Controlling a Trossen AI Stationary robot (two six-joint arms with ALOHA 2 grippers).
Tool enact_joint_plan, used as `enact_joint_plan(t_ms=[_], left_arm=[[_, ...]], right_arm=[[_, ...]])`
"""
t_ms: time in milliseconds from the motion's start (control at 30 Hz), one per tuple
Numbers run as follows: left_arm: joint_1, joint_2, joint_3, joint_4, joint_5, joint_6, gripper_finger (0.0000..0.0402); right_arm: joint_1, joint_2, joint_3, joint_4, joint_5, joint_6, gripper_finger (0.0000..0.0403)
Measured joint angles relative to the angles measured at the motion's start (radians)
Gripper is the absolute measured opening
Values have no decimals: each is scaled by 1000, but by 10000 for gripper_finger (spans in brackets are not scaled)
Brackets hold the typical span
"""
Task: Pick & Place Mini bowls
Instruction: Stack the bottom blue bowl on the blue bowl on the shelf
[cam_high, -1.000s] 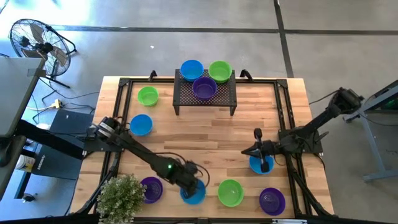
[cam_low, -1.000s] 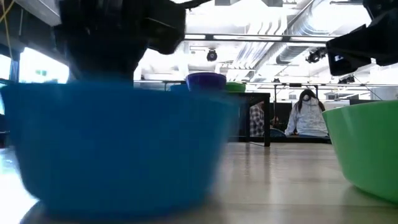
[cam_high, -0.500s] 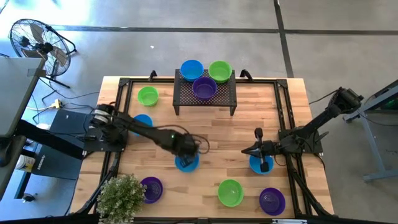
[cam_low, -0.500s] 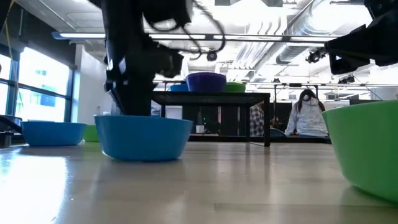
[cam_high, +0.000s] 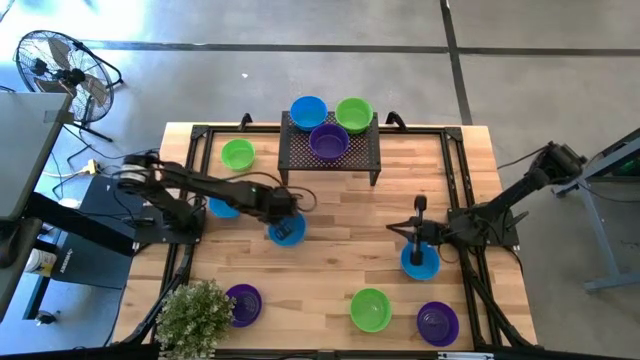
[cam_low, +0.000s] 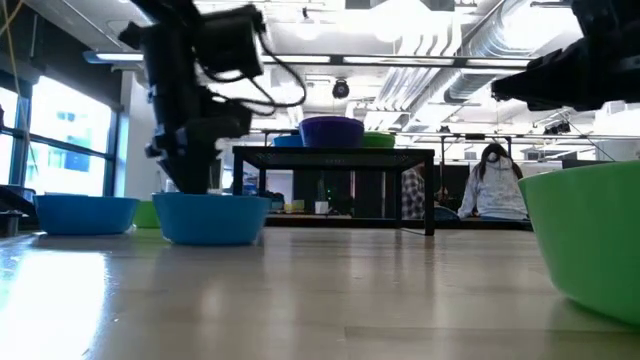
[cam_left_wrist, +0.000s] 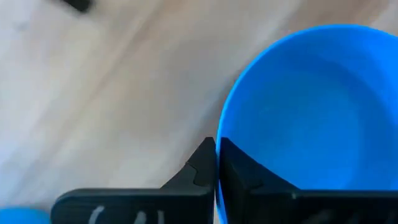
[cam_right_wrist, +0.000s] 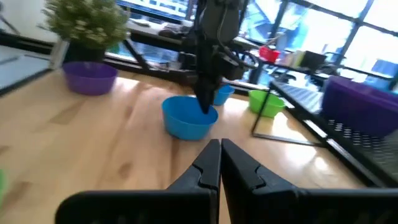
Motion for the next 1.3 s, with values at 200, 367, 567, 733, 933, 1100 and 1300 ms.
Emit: enact_joint_plan(t_ms=[200,367,567,733,933,1100,1300], left_arm=[[73,3,10,18,11,75,18],[103,9,66,-14,106,137,79],[81,8,200,-182,84,214,139],[-30,6,312,-217,15,285,117],[-161,6,319,-196,-3,174,37],[-232,6,297,-181,39,64,19],[-249,79,292,-178,-14,36,102]], right_arm=[[-75,-6,0,32,-6,-66,0],[-151,-10,0,40,-40,-106,0],[-250,-10,0,40,-115,-122,0],[-321,-10,0,40,-188,-105,0],[-367,-10,0,38,-244,-85,0],[-387,-10,0,37,-277,-62,0],[-394,-10,0,36,-303,-42,0]])
